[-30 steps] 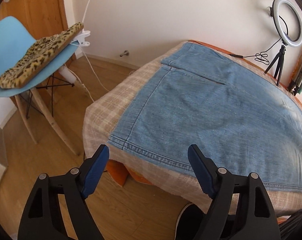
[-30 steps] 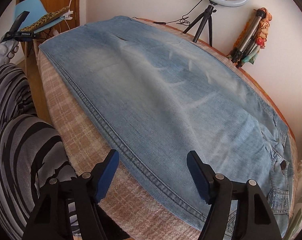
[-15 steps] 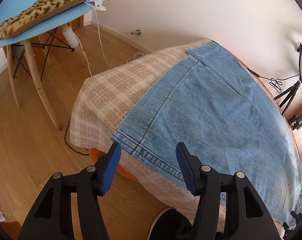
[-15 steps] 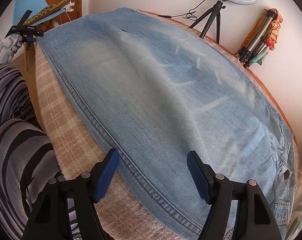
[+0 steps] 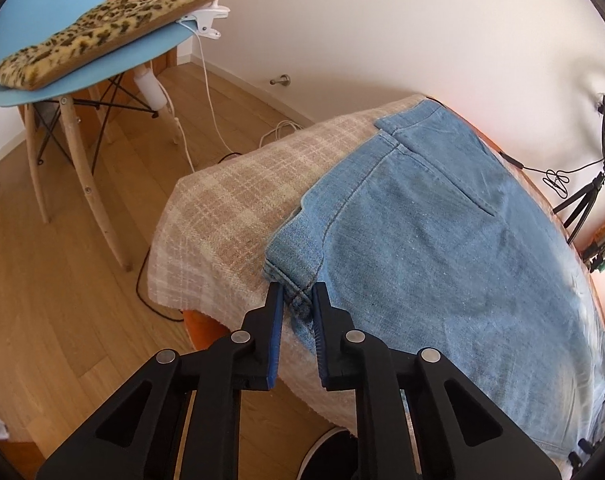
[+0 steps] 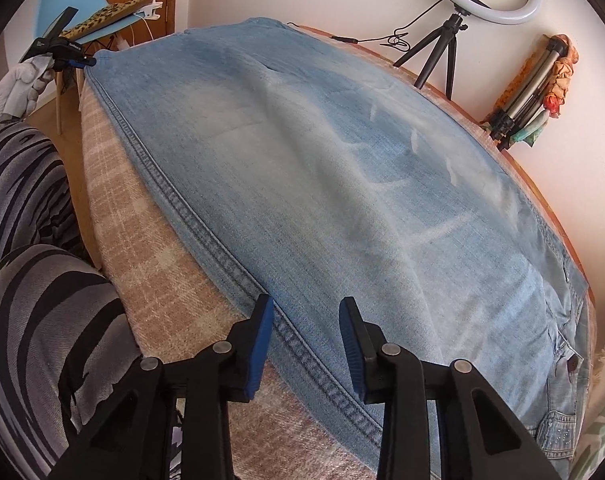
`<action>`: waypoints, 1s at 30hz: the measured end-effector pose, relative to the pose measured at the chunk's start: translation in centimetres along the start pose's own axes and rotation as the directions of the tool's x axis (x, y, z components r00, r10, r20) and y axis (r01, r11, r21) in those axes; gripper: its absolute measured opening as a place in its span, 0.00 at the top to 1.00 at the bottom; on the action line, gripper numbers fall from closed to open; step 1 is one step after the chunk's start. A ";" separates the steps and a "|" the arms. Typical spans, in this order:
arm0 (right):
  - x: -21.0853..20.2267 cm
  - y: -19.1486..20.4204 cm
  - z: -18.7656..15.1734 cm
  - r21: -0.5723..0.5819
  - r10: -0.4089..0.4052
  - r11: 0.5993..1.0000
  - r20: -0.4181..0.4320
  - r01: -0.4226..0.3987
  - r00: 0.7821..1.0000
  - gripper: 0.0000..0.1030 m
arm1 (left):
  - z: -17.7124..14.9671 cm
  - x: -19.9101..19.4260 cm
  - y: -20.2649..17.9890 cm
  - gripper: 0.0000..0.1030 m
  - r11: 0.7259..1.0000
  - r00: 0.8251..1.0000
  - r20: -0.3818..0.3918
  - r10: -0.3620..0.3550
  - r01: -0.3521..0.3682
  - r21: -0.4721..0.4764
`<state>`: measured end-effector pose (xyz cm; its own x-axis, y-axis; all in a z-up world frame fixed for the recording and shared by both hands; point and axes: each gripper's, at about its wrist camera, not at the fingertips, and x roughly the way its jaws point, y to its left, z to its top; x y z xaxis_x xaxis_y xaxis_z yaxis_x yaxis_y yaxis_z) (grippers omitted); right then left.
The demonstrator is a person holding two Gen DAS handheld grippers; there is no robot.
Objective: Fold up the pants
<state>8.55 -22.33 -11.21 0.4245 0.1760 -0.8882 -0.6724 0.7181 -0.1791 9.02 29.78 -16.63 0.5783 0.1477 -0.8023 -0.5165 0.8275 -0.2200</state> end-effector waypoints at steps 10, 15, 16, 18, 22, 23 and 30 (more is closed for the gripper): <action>-0.3 -1.1 0.0 0.057 0.007 0.998 0.018 -0.008 1.000 0.89 | 1.8 -0.5 -2.0 0.90 1.000 0.999 0.044 -0.024 0.023 0.013; -1.4 -1.7 -0.7 0.052 0.120 0.991 0.029 -0.121 0.992 0.64 | 3.3 -0.8 -2.8 0.90 0.999 0.997 0.073 -0.027 0.026 0.019; -1.4 -1.6 -0.7 0.045 0.132 0.990 0.027 -0.133 0.991 0.63 | 3.6 -0.7 -3.0 0.90 0.999 0.997 0.071 -0.033 0.033 0.009; -1.3 -1.1 -0.6 0.015 0.145 0.989 0.013 -0.145 0.989 0.62 | 4.2 -0.6 -3.5 0.90 0.999 0.997 0.072 -0.038 0.038 0.003; -0.9 0.4 -0.7 -0.062 0.156 0.986 -0.019 -0.157 0.988 0.44 | 4.9 -0.8 -5.0 0.90 0.999 0.995 0.090 -0.037 0.035 0.026; -0.6 1.1 -0.8 -0.096 0.125 0.987 -0.031 -0.128 0.992 0.44 | 5.0 -1.0 -5.2 0.90 0.999 0.995 0.096 -0.036 0.033 0.033; -0.3 2.0 -0.3 -0.137 0.045 0.989 -0.039 -0.050 0.998 0.95 | 5.0 -1.9 -4.9 0.91 0.999 0.992 0.115 -0.047 0.046 0.011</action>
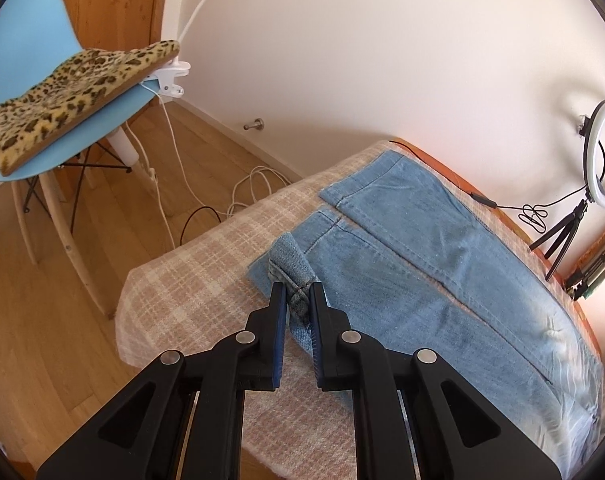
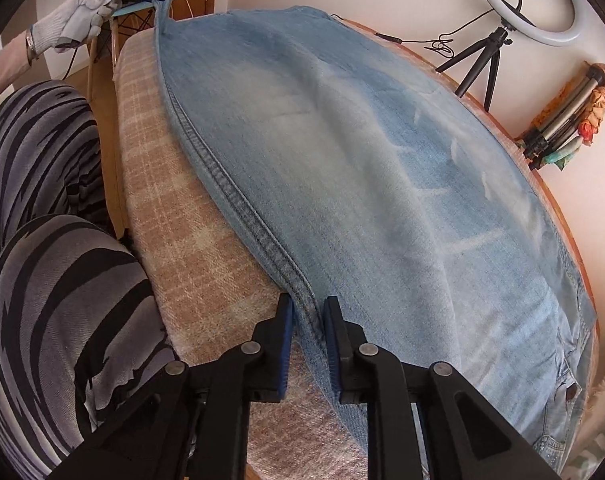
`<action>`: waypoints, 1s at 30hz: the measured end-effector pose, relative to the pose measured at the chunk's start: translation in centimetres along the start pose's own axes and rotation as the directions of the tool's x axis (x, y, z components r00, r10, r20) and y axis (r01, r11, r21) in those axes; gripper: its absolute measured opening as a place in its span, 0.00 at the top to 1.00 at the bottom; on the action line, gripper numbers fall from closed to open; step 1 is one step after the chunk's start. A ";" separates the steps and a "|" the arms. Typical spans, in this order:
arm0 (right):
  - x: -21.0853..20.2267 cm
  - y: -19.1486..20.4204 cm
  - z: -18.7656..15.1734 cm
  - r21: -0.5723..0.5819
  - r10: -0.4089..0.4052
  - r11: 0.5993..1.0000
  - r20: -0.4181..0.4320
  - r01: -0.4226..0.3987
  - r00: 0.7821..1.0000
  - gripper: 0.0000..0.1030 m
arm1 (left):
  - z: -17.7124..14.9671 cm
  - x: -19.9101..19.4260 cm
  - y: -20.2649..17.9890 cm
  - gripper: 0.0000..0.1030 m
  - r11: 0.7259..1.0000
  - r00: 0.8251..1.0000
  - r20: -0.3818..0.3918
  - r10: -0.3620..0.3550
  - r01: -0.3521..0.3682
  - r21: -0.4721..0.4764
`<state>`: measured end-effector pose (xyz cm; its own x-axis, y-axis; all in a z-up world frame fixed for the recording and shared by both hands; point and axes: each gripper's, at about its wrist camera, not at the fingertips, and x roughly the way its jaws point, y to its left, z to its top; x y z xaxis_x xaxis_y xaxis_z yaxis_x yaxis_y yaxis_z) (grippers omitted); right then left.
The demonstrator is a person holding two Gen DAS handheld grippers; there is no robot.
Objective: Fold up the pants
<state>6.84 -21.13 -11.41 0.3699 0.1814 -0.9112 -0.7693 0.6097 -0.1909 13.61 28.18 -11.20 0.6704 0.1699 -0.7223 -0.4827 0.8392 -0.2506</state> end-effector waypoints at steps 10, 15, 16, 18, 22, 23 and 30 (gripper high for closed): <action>-7.2 -2.6 3.1 0.042 -0.172 0.985 0.136 0.168 0.976 0.99 | 1.2 -2.9 -0.4 0.91 1.000 0.996 0.084 -0.024 0.023 0.008; -9.7 -4.9 6.7 0.039 -0.257 0.966 0.182 0.254 0.949 0.99 | 2.7 -3.9 -1.4 0.91 0.997 0.989 0.129 -0.078 0.078 0.005; -10.1 -5.5 7.4 0.043 -0.271 0.963 0.189 0.268 0.944 0.99 | 3.1 -4.1 -1.8 0.91 0.997 0.987 0.139 -0.083 0.083 0.005; -10.6 -7.0 8.7 0.041 -0.295 0.955 0.199 0.293 0.934 0.99 | 4.3 -4.1 -2.5 0.91 0.996 0.984 0.157 -0.086 0.086 0.008; -10.6 -10.1 11.8 0.025 -0.329 0.943 0.202 0.330 0.923 0.99 | 7.5 -3.5 -4.4 0.91 0.996 0.979 0.183 -0.095 0.092 0.022; -10.3 -11.1 12.5 0.023 -0.334 0.941 0.198 0.337 0.921 0.99 | 8.4 -3.1 -4.9 0.91 0.995 0.978 0.184 -0.096 0.093 0.028; -5.1 -17.7 17.6 0.014 -0.364 0.931 0.139 0.366 0.921 1.00 | 12.9 2.5 -10.6 0.91 0.994 0.983 0.176 -0.049 0.032 0.100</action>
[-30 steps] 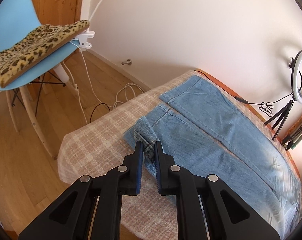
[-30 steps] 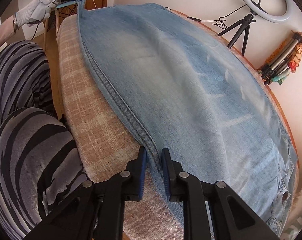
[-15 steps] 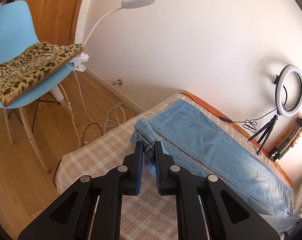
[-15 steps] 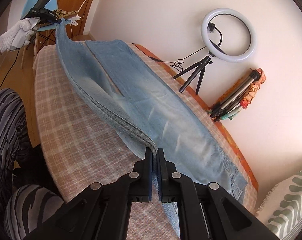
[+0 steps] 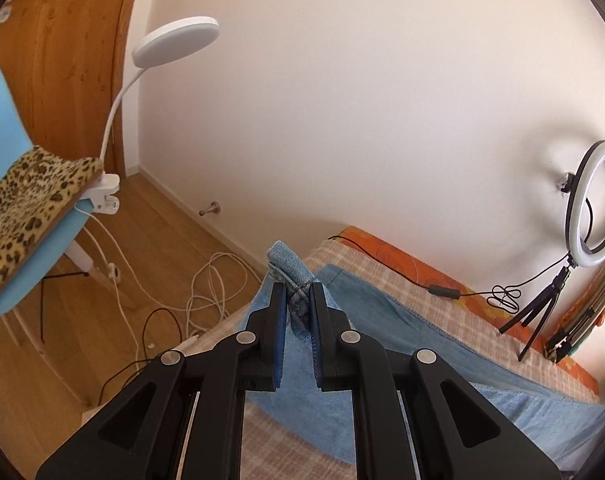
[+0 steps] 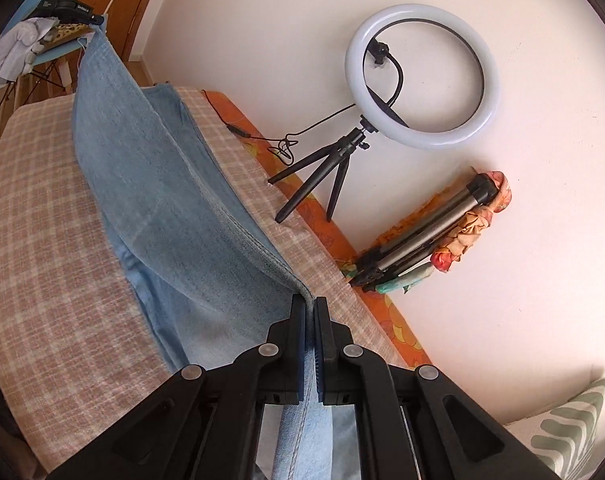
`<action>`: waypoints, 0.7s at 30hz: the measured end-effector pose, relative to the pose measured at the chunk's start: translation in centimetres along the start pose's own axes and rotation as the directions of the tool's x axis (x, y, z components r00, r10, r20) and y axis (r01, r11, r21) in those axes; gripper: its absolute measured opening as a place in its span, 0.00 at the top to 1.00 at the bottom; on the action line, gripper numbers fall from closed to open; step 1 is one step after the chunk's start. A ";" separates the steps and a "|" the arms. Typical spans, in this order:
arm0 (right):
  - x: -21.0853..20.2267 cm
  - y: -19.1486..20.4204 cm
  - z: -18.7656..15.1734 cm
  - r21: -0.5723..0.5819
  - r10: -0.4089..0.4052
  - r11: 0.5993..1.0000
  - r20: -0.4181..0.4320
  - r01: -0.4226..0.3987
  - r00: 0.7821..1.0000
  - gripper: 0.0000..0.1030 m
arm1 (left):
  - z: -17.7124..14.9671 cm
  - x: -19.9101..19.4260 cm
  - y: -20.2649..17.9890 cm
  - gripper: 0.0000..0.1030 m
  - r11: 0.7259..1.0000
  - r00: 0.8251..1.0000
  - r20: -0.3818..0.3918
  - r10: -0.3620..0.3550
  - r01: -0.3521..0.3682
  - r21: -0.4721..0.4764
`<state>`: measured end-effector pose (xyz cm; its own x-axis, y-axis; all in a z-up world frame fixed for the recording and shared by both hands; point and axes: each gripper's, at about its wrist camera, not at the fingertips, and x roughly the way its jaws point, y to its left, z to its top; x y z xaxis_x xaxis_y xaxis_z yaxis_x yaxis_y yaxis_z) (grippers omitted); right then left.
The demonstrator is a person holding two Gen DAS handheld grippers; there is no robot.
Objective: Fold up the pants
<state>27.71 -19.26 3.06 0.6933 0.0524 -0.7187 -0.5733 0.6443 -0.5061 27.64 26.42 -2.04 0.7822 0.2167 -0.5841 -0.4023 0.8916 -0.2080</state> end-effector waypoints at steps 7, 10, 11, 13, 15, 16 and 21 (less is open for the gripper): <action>9.2 -2.6 0.8 0.061 0.043 0.997 -0.073 -0.039 0.996 1.00 | 1.1 9.7 -4.7 0.91 0.995 0.995 -0.080 0.063 -0.056 0.080; 12.9 -3.2 0.5 0.071 0.051 0.997 -0.109 -0.043 0.993 1.00 | 1.0 13.4 -7.0 0.91 0.986 0.989 -0.099 0.108 -0.094 0.141; 14.0 -3.3 0.4 0.079 0.059 0.996 -0.121 -0.050 0.991 1.00 | 0.9 14.4 -7.7 0.91 0.982 0.987 -0.103 0.121 -0.103 0.159; 16.1 -3.4 0.0 0.087 0.075 0.994 -0.147 -0.063 0.986 1.00 | 0.6 16.3 -8.9 0.91 0.975 0.983 -0.109 0.144 -0.122 0.188; 17.8 -3.1 -0.6 0.081 0.081 0.994 -0.167 -0.068 0.983 1.00 | 0.4 17.7 -9.5 0.91 0.970 0.980 -0.119 0.161 -0.134 0.204; 18.5 -3.0 -0.9 0.083 0.085 0.994 -0.173 -0.072 0.981 1.00 | 0.3 18.4 -9.7 0.91 0.967 0.977 -0.125 0.170 -0.140 0.213; 21.3 -2.5 -2.2 0.096 0.112 0.991 -0.201 -0.094 0.973 1.00 | -0.4 20.5 -10.4 0.91 0.957 0.970 -0.148 0.190 -0.150 0.248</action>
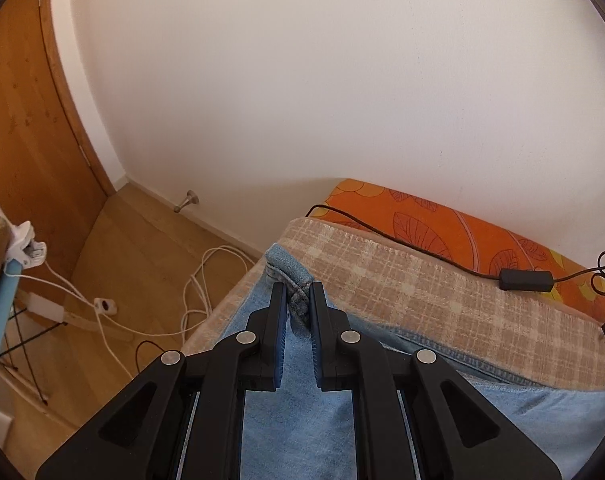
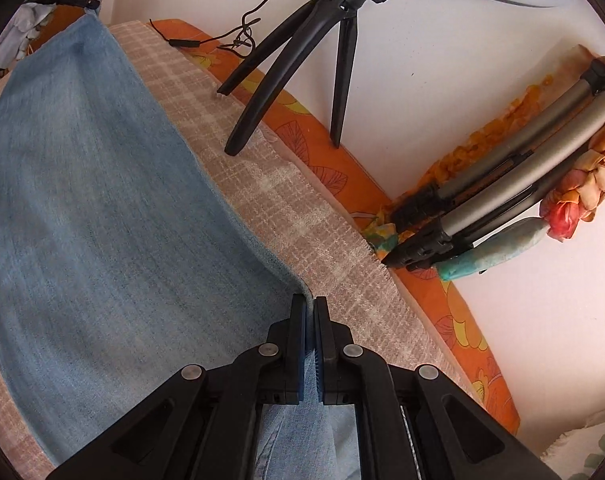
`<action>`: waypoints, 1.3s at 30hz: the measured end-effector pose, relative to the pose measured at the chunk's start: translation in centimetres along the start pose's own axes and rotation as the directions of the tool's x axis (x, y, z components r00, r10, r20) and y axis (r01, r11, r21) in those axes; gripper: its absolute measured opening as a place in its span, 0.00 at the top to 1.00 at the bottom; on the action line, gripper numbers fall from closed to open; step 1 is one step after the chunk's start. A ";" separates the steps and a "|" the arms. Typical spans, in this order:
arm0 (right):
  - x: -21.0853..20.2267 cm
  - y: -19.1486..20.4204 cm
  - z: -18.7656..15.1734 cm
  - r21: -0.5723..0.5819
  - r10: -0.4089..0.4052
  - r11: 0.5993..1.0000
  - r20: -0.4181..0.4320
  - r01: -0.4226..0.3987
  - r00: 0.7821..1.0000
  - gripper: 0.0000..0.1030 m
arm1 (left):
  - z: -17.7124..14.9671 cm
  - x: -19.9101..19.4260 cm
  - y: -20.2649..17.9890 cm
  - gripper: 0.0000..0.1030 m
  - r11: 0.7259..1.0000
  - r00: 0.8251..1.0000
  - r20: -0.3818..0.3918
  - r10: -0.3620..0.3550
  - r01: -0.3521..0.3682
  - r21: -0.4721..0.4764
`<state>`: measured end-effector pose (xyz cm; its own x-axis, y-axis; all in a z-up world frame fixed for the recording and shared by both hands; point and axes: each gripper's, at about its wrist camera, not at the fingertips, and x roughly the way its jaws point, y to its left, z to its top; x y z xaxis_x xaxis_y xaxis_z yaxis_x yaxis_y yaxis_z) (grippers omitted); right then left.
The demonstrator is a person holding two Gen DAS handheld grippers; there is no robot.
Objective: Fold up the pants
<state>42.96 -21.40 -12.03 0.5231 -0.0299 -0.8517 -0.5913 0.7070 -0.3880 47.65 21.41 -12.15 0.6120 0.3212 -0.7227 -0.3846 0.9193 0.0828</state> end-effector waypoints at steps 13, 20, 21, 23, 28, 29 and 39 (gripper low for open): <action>2.6 0.7 0.4 0.007 -0.037 0.999 -0.021 0.037 0.999 0.99 | 2.2 0.8 1.2 0.63 0.999 0.999 0.003 0.038 -0.037 -0.029; 0.8 -1.1 0.8 0.124 -0.037 0.992 0.028 0.033 0.999 0.70 | 2.1 -4.7 4.9 0.61 0.997 0.993 0.097 0.069 -0.066 -0.028; 0.0 -1.4 0.7 0.148 -0.021 0.989 0.049 0.014 0.999 0.69 | 1.7 -5.7 4.9 0.61 0.998 0.992 0.109 0.070 -0.070 -0.011; -2.0 -2.1 0.3 0.196 -0.005 0.980 0.100 -0.015 0.995 0.65 | 0.7 -7.5 4.6 0.61 0.999 0.992 0.119 0.050 -0.052 0.013; -8.8 -4.6 -2.7 0.312 0.012 0.946 0.219 -0.082 0.976 0.53 | -1.8 -12.0 1.7 0.61 0.994 0.987 0.142 -0.070 0.057 0.098; -10.1 -5.1 -3.5 0.326 0.005 0.942 0.235 -0.084 0.972 0.53 | -2.3 -12.9 0.7 0.61 0.989 0.984 0.146 -0.101 0.084 0.119; -19.0 -6.9 -15.4 0.405 -0.039 0.913 0.232 -0.060 0.972 0.52 | -10.1 -20.4 -13.2 0.61 0.860 0.908 0.051 -0.416 0.374 0.348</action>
<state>27.68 -36.57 1.44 0.6741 0.1073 -0.7308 -0.3226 0.9328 -0.1606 33.25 0.39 -5.40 0.7512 -0.0789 -0.6554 0.1388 0.9895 0.0399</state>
